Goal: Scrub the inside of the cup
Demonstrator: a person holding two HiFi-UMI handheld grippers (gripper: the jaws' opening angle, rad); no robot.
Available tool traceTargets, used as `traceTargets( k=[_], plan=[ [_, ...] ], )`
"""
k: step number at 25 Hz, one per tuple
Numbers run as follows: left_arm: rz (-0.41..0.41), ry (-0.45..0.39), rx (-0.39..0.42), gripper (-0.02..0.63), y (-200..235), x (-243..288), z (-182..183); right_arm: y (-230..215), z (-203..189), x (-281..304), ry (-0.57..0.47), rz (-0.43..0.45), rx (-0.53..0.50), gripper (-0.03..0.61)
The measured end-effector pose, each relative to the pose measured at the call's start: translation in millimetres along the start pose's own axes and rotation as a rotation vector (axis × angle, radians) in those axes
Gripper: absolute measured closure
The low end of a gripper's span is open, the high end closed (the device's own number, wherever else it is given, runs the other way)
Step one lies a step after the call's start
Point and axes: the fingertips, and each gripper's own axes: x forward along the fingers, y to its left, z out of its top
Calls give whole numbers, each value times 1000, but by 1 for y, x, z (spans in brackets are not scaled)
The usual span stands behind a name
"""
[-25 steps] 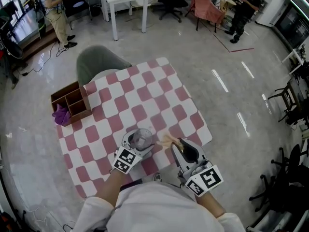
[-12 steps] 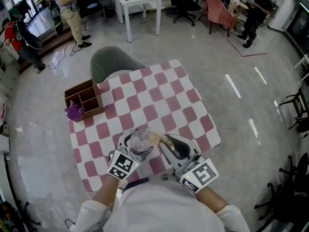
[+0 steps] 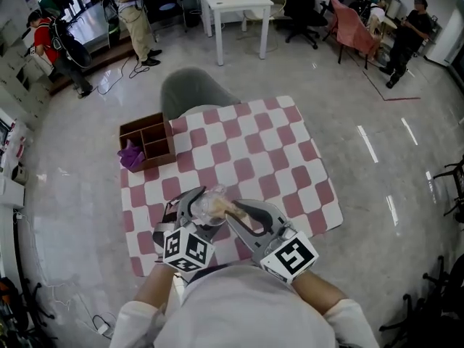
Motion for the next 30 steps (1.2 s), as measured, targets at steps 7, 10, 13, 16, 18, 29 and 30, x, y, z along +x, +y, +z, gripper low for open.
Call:
traceTargets(
  k=[7, 10, 13, 16, 18, 29, 30],
  plan=[
    [50, 25, 103, 242, 6, -5, 9, 7, -19, 14, 141, 19, -64, 477],
    [43, 33, 112, 242, 4, -2, 7, 15, -22, 16, 153, 49, -52, 477],
    [34, 42, 141, 242, -3, 2, 6, 20, -19, 22, 144, 69, -52, 478],
    [19, 38, 158, 242, -11, 5, 7, 16, -13, 25, 127, 49, -59, 477],
    [13, 30, 149, 242, -14, 5, 9, 8, -12, 25, 121, 23, -70, 477],
    [46, 34, 109, 242, 4, 6, 5, 17, -30, 17, 145, 52, -28, 479],
    [42, 33, 112, 242, 2, 6, 5, 20, -26, 19, 128, 63, -31, 479]
  ],
)
